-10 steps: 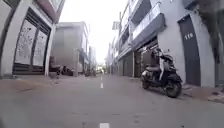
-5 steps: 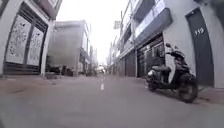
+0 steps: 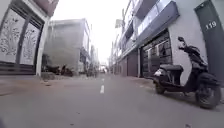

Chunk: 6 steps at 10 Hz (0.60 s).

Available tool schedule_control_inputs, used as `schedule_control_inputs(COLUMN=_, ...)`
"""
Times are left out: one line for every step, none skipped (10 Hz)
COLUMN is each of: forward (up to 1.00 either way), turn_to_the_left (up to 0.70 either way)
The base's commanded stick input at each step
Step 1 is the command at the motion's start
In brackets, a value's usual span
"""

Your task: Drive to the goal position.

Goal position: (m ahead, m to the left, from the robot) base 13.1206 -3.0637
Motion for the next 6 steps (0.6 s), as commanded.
schedule_control_inputs(forward=1.0, turn_to_the_left=0.0)
schedule_control_inputs(forward=1.0, turn_to_the_left=0.0)
schedule_control_inputs(forward=1.0, turn_to_the_left=0.0)
schedule_control_inputs(forward=1.0, turn_to_the_left=0.0)
schedule_control_inputs(forward=1.0, turn_to_the_left=0.0)
schedule_control_inputs(forward=1.0, turn_to_the_left=0.0)
